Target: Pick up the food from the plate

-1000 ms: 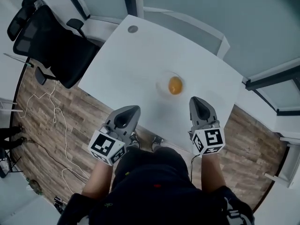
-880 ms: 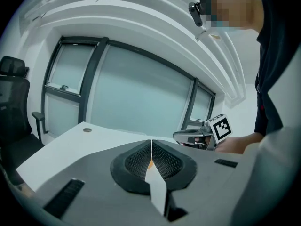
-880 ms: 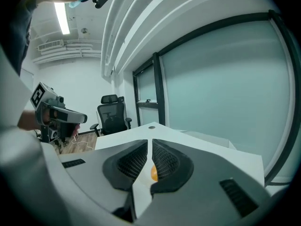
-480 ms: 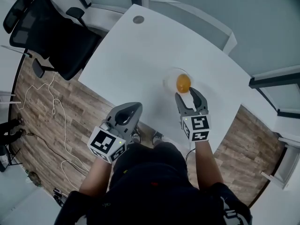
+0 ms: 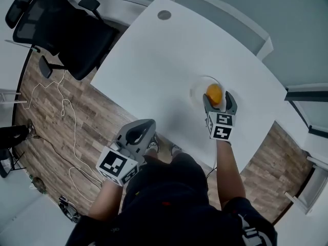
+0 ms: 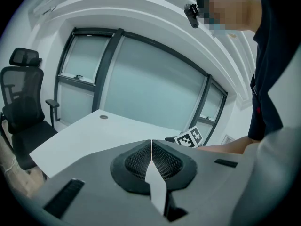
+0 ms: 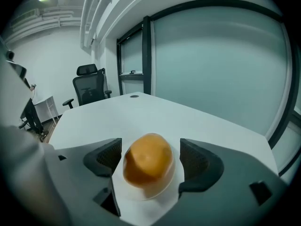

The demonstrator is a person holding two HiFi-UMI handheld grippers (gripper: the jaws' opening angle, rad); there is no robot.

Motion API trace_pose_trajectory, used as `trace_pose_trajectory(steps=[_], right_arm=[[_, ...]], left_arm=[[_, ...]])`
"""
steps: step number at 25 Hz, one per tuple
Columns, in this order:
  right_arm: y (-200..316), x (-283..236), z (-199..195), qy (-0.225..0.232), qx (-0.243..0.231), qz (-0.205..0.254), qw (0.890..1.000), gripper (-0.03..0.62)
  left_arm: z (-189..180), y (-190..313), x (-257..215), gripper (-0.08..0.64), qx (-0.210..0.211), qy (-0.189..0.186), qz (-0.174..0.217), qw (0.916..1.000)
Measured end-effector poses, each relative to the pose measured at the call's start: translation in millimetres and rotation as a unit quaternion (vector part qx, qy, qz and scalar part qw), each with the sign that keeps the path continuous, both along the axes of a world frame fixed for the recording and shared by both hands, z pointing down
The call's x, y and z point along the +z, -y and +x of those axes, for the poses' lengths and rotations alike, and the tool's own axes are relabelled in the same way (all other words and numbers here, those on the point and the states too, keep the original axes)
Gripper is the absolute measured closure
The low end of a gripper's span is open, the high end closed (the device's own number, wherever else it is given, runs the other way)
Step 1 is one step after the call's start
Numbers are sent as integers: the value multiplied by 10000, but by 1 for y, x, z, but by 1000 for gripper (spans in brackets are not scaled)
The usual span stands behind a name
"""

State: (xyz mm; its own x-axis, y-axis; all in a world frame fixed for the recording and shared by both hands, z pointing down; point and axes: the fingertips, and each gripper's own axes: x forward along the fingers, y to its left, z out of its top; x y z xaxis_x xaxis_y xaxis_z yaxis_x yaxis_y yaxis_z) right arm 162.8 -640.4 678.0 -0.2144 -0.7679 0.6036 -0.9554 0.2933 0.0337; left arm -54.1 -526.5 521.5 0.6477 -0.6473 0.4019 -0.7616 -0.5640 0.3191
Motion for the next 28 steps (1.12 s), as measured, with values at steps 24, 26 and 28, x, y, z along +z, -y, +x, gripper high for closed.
trace_pose_trajectory(steps=[24,26,28], right_arm=[[-44,-185,-32,570,-189,1262,9902,224],[-56,-218,-39,607,-235,1541,9859,224],[-69,-250,-45,605,-301,1829,9808,224]], left_arm=[[-7,3,-88,537,489,-292,1054,9928],[-8,2,-106,537,569,-351,1254,9898],[-7,-2,-121,537,660,-395,1427,9868]])
